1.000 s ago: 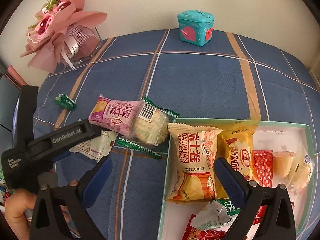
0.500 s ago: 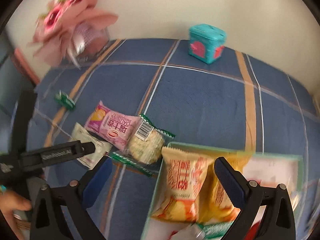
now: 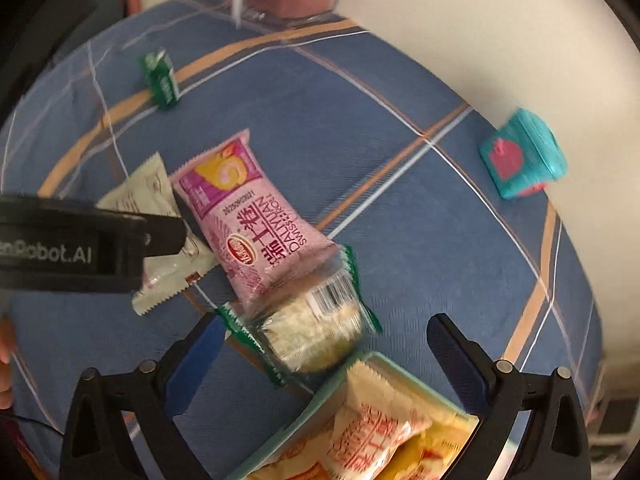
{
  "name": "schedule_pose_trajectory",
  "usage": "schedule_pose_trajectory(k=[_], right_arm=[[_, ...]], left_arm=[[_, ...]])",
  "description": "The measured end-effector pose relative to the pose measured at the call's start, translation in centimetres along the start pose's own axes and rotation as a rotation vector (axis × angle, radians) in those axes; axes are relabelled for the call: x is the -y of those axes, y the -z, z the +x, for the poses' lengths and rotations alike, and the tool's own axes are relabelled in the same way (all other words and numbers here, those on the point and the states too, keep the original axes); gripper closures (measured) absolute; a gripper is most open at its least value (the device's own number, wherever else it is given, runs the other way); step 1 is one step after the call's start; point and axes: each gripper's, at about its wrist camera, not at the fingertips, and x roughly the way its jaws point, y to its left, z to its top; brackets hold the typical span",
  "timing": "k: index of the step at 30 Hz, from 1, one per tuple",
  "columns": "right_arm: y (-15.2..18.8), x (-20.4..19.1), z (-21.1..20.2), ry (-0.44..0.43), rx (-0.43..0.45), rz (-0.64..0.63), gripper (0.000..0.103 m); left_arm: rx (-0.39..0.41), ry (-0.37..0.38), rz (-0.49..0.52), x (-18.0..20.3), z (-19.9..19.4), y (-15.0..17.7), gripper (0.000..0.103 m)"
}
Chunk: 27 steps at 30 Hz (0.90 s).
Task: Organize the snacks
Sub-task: 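Grasp the white sachet with left tool while right tool grasps the wrapped round cake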
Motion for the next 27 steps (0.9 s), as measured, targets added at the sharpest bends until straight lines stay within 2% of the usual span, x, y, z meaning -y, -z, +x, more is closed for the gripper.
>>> schedule_pose_trajectory(k=[3,6,8,10,17,18,19,21,24,27], right_arm=[[-0.5,0.1,0.6,-0.015,-0.013,-0.006,0.010],[-0.6,0.4,1.0,-0.037,-0.018,-0.014,0.012],[-0.8,0.4,1.3,-0.056,-0.031,-0.024,0.015],[-1.2,1.0,1.9,-0.063,-0.040,-0.027,0.016],[-1.8,0.9,2.6,-0.089,-0.045,-0.007,0.025],[-1.9,1.0,2.6,-0.087,-0.041,-0.005,0.028],[-2.0,1.0,2.5,-0.089,-0.037,-0.005,0.036],[-2.3,1.0,2.2,-0.089,-0.030,-0.004,0.042],[-2.7,0.7,2.3,-0.078,-0.044,0.000,0.044],[-3.3,-0.1,2.4,-0.123,-0.046,0.022,0.044]], left_arm=[[0.007,-0.011,-0.002,0.5,0.4,-0.1,0.003],[0.017,-0.026,0.002,1.3,1.1,-0.5,0.004],[0.032,-0.046,0.009,1.5,1.0,-0.7,0.010],[0.038,-0.058,0.018,2.0,1.0,-0.7,0.012],[0.041,-0.113,0.091,3.9,1.7,0.1,0.016],[0.041,-0.113,0.089,3.9,1.8,0.1,0.016],[0.042,-0.114,0.088,3.8,1.7,0.1,0.017],[0.046,-0.120,0.084,3.1,1.3,0.1,0.017],[0.049,-0.121,0.080,2.5,1.2,0.0,0.017],[0.052,-0.111,0.055,1.5,0.8,-0.3,0.017]])
